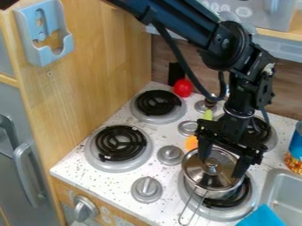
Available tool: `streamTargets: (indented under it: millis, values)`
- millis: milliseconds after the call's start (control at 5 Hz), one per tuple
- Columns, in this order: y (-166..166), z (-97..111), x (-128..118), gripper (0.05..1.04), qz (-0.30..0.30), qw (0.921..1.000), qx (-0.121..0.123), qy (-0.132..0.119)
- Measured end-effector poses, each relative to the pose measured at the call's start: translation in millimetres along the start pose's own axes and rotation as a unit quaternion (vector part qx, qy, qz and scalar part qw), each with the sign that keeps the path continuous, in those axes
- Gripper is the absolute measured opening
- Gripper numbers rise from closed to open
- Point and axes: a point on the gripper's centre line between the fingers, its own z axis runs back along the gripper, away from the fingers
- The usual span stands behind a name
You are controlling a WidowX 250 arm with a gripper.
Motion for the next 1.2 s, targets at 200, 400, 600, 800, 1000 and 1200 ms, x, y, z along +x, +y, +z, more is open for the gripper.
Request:
streamTargets:
  millis: [200, 400, 600, 800, 1000, 1200]
  values:
    - [4.6, -1.5, 0.9, 1.005, 0.004, 1.0, -0.001, 0.0]
    - [7.8, -4.4, -0.1, 1.005, 0.003, 1.0, 0.0, 0.001]
    - [11.9, -10.6, 0.3, 1.005, 0.004, 1.0, 0.002, 0.003]
    - [14.4, -14.6, 1.1, 1.005, 0.002, 1.0, 0.004, 0.002]
    - [15.6, -22.2, 0.5, 0.972, 0.003, 0.9999, 0.008, 0.007]
    - [17.0, -26.4, 2.3, 0.817, 0.006, 0.9999, 0.01, 0.01]
